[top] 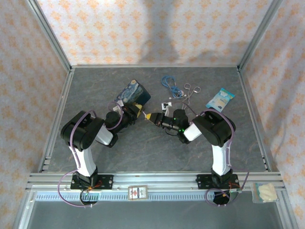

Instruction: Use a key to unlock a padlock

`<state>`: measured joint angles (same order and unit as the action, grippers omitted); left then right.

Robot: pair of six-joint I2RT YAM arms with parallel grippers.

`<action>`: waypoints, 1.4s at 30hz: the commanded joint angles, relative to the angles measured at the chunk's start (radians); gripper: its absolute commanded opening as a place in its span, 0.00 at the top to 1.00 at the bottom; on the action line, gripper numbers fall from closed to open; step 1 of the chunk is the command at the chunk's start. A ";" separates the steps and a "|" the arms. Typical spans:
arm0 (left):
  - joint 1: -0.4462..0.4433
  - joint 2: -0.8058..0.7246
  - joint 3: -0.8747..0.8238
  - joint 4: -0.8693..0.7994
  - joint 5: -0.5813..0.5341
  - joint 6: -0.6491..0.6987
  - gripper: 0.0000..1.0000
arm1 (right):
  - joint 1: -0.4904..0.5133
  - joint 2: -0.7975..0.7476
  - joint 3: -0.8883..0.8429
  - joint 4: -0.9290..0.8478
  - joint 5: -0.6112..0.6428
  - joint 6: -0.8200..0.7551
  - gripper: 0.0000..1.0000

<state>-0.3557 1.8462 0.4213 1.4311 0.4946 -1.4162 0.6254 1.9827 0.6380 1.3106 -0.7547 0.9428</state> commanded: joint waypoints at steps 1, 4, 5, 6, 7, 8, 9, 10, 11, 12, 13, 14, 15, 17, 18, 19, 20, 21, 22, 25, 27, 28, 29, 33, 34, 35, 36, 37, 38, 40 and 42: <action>-0.011 -0.019 -0.013 0.074 0.007 -0.001 1.00 | -0.006 -0.021 0.020 0.045 0.018 -0.001 1.00; -0.010 -0.021 -0.016 0.074 0.007 0.000 1.00 | -0.011 -0.025 0.021 0.043 0.017 -0.002 1.00; -0.011 -0.020 -0.016 0.074 0.007 0.000 1.00 | -0.011 -0.027 0.023 0.038 0.016 -0.002 1.00; -0.011 -0.021 -0.016 0.074 0.006 0.000 1.00 | -0.011 -0.025 0.026 0.039 0.016 -0.002 1.00; -0.014 -0.019 -0.015 0.074 0.008 0.002 1.00 | -0.012 -0.024 0.026 0.043 0.017 -0.002 1.00; -0.013 -0.020 -0.015 0.072 0.009 0.003 1.00 | -0.012 -0.024 0.028 0.044 0.017 0.000 1.00; -0.015 -0.020 -0.015 0.072 0.009 0.003 1.00 | -0.012 -0.024 0.032 0.044 0.016 -0.001 1.00; -0.016 -0.019 -0.016 0.072 0.010 0.003 1.00 | -0.011 -0.025 0.034 0.044 0.014 -0.001 1.00; -0.016 -0.019 -0.016 0.073 0.010 0.003 1.00 | -0.012 -0.024 0.037 0.044 0.010 0.000 1.00; -0.018 -0.019 -0.016 0.074 0.009 0.003 1.00 | -0.012 -0.024 0.040 0.043 0.008 -0.001 1.00; -0.018 -0.018 -0.016 0.075 0.009 0.005 1.00 | -0.011 -0.025 0.041 0.043 0.006 -0.001 1.00; -0.018 -0.018 -0.016 0.074 0.010 0.005 1.00 | -0.012 -0.023 0.042 0.044 0.005 0.001 1.00; -0.019 -0.017 -0.015 0.074 0.010 0.005 1.00 | -0.012 -0.022 0.044 0.047 0.000 0.002 1.00; -0.021 -0.014 -0.013 0.074 0.010 0.006 1.00 | -0.009 -0.017 0.049 0.054 -0.011 0.007 1.00; -0.022 -0.013 -0.012 0.074 0.010 0.006 1.00 | -0.007 -0.018 0.054 0.053 -0.015 0.005 1.00; -0.022 -0.013 -0.010 0.074 0.010 0.008 1.00 | -0.003 -0.015 0.056 0.052 -0.021 0.004 1.00; -0.022 -0.012 -0.008 0.072 0.010 0.008 1.00 | 0.000 -0.013 0.059 0.050 -0.025 0.003 1.00; -0.024 -0.010 -0.006 0.071 0.010 0.008 1.00 | 0.002 -0.012 0.060 0.047 -0.028 0.002 1.00; -0.023 -0.009 -0.006 0.073 0.010 0.008 1.00 | 0.002 -0.012 0.060 0.044 -0.031 0.001 1.00; -0.025 -0.008 -0.002 0.070 0.013 0.010 1.00 | 0.003 -0.015 0.061 0.016 -0.039 -0.016 1.00; -0.024 -0.010 0.002 0.066 0.022 0.013 1.00 | 0.000 -0.021 0.071 -0.039 -0.043 -0.042 1.00; -0.024 -0.012 0.006 0.060 0.029 0.016 1.00 | -0.003 -0.022 0.081 -0.070 -0.050 -0.055 1.00; -0.023 -0.015 0.008 0.050 0.036 0.023 1.00 | -0.007 -0.023 0.090 -0.097 -0.058 -0.065 1.00; -0.024 -0.047 0.011 -0.023 0.052 0.071 1.00 | -0.022 -0.045 0.123 -0.211 -0.077 -0.119 1.00; -0.023 -0.057 0.010 -0.054 0.053 0.083 1.00 | -0.028 -0.054 0.130 -0.241 -0.079 -0.134 1.00; -0.022 -0.064 0.008 -0.071 0.052 0.092 1.00 | -0.034 -0.061 0.132 -0.262 -0.082 -0.146 1.00; -0.022 -0.070 0.007 -0.082 0.050 0.099 1.00 | -0.039 -0.069 0.134 -0.280 -0.087 -0.157 1.00; -0.020 -0.074 0.005 -0.087 0.050 0.102 1.00 | -0.045 -0.078 0.135 -0.296 -0.090 -0.164 1.00; -0.017 -0.074 0.004 -0.086 0.050 0.103 1.00 | -0.048 -0.083 0.135 -0.311 -0.093 -0.172 1.00; -0.012 -0.070 0.003 -0.078 0.052 0.100 1.00 | -0.055 -0.096 0.135 -0.337 -0.098 -0.185 1.00; -0.010 -0.068 0.005 -0.074 0.056 0.099 1.00 | -0.064 -0.107 0.129 -0.342 -0.103 -0.185 1.00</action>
<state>-0.3599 1.8038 0.4179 1.3365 0.4747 -1.3373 0.5861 1.9205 0.7357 0.9962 -0.8806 0.7940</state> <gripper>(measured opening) 0.084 0.047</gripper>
